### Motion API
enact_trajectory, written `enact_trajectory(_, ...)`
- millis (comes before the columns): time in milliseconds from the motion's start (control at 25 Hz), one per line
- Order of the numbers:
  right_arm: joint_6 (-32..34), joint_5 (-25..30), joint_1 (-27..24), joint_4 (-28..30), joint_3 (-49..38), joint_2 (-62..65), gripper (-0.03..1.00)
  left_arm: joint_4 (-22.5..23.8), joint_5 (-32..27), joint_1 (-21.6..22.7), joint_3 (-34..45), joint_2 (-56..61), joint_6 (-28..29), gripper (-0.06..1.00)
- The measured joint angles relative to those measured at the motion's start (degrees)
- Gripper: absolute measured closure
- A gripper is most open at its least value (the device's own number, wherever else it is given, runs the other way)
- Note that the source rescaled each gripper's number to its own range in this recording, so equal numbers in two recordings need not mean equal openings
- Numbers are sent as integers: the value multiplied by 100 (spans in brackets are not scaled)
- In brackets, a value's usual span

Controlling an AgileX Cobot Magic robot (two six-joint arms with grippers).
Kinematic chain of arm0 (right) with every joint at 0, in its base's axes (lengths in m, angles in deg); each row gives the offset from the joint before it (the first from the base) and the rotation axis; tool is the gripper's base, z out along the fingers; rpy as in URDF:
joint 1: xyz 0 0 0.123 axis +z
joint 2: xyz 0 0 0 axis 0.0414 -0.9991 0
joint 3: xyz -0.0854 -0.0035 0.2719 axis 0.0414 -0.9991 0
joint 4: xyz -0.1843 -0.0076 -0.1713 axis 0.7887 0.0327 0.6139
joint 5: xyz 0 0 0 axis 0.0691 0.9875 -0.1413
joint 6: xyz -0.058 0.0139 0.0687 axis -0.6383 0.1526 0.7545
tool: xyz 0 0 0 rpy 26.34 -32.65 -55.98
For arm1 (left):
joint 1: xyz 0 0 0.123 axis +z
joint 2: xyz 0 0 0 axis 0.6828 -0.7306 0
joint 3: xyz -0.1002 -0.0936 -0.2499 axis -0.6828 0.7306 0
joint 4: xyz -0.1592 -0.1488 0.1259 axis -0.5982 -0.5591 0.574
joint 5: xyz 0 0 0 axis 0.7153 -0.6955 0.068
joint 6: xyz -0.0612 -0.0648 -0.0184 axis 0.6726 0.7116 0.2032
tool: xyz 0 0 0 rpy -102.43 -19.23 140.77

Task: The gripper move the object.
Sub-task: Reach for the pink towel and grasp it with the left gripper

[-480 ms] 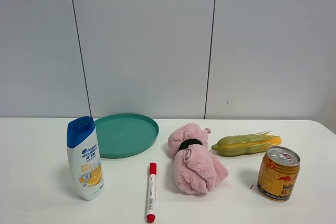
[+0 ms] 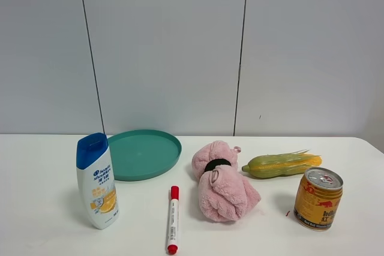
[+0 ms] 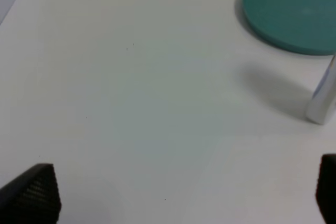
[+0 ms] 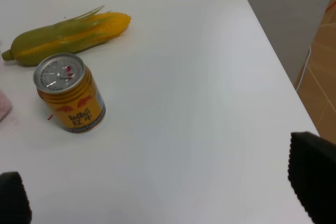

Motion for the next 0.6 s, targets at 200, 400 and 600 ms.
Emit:
enact_trajectory(200,0,0,0,0,0,0,-3,0,0,0,0,0,0,-5)
enact_trajectory(400,0,0,0,0,0,0,-3,0,0,0,0,0,0,-5)
enact_trajectory(600,0,0,0,0,0,0,-3,0,0,0,0,0,0,-5)
